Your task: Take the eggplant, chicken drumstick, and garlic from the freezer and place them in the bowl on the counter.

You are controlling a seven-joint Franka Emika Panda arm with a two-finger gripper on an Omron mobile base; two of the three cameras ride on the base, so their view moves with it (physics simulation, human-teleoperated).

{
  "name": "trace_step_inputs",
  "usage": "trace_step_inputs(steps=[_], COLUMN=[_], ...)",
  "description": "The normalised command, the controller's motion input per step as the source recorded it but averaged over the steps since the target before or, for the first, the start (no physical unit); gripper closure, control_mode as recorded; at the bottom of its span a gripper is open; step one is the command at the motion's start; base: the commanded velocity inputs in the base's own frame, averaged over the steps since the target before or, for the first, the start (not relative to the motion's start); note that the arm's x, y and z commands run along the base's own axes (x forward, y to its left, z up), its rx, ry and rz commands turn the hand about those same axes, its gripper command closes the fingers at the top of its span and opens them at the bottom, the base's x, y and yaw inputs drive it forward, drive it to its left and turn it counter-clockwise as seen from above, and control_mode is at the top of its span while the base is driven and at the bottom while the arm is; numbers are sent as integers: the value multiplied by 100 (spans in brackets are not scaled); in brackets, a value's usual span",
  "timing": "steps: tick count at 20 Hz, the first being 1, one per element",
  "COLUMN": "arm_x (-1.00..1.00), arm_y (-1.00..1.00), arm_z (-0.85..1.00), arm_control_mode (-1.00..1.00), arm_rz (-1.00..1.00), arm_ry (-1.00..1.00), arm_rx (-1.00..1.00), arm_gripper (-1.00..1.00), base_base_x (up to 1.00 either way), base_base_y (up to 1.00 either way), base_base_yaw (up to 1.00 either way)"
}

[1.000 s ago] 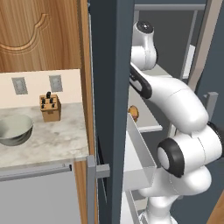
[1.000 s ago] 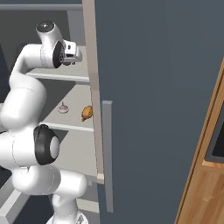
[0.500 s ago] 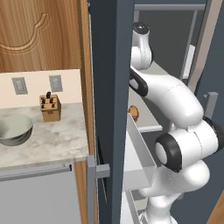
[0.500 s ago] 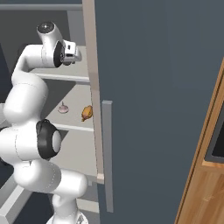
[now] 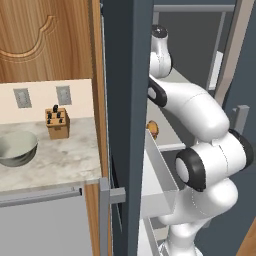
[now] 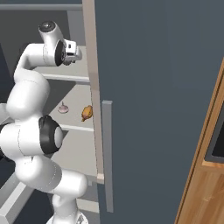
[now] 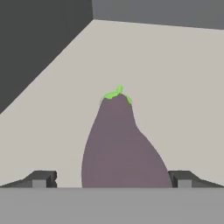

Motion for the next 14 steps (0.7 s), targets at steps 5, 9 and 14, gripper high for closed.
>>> trace_step_inputs(steps=[5, 9, 14], arm_x=[0, 0, 0], arm_y=[0, 0, 0], arm_z=[-10, -14, -4], arm_control_mode=[-100, -100, -100], arm_rz=[2, 3, 2], arm_ry=[0, 0, 0], arm_rx=[0, 0, 0], arm_gripper=[-100, 100, 100], base_base_x=[0, 0, 0], base_base_y=[0, 0, 0], base_base_yaw=[0, 0, 0])
